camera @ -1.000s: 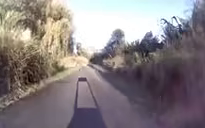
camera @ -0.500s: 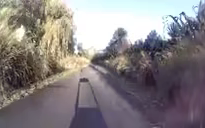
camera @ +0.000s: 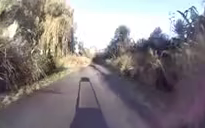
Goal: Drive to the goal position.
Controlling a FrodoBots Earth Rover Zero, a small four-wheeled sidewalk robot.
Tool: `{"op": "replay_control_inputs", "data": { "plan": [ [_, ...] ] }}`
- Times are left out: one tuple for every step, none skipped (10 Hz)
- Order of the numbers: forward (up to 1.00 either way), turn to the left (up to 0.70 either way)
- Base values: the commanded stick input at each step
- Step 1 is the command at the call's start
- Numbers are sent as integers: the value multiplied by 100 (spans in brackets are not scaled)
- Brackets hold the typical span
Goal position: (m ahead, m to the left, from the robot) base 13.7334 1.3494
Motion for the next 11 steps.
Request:
{"op": "replay_control_inputs", "data": {
  "plan": [
    [100,0],
    [100,0],
    [100,0],
    [100,0],
    [100,0],
    [100,0],
    [100,0],
    [100,0],
    [100,0],
    [100,0],
    [100,0]
  ]
}}
